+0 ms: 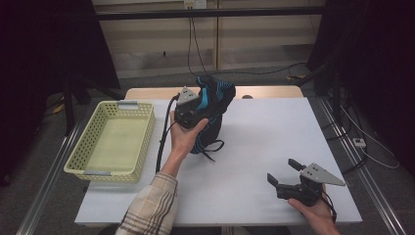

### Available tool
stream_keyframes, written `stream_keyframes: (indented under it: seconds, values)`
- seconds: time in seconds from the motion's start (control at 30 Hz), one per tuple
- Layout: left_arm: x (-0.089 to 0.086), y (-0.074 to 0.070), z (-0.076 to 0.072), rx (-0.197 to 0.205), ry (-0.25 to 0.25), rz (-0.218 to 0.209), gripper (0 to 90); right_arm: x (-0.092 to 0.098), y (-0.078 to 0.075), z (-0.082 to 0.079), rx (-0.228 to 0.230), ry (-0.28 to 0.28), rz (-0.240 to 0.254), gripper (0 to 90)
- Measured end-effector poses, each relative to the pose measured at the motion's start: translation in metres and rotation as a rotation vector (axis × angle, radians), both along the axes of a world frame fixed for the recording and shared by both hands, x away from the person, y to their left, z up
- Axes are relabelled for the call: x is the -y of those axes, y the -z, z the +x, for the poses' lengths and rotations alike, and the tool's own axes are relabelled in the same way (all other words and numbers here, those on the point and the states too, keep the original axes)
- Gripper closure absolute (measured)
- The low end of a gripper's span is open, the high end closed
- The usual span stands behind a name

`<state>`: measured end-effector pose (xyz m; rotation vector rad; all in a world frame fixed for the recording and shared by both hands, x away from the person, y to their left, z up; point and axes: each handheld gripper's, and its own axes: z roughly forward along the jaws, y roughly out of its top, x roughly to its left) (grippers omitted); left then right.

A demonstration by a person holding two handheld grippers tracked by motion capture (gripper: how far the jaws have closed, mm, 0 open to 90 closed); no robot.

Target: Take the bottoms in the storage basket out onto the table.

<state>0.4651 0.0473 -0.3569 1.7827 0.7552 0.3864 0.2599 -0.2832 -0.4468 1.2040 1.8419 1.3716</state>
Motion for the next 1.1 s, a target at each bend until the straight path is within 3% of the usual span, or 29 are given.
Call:
stream_keyframes:
  seconds: [0.3,0.43,0.57,0.93,1.1]
  values:
    - [0.003,0.008,0.001,-0.021,0.002,0.024,70.0,0.0,0.0,0.0,0.001,0.0,0.0,6.3]
    - [0.004,0.011,0.004,-0.023,0.0,0.053,69.7,0.0,0.0,0.0,0.0,-0.001,-0.001,6.4]
    - [0.003,0.016,0.007,-0.045,-0.004,0.053,69.4,0.0,0.0,0.0,0.0,-0.001,0.0,6.4]
    - [0.007,0.03,0.013,-0.09,-0.004,0.114,67.8,0.0,0.0,0.0,0.001,-0.002,0.0,6.4]
    - [0.005,0.035,0.016,-0.105,-0.015,0.121,67.2,0.0,0.0,0.0,0.001,-0.002,0.001,6.4]
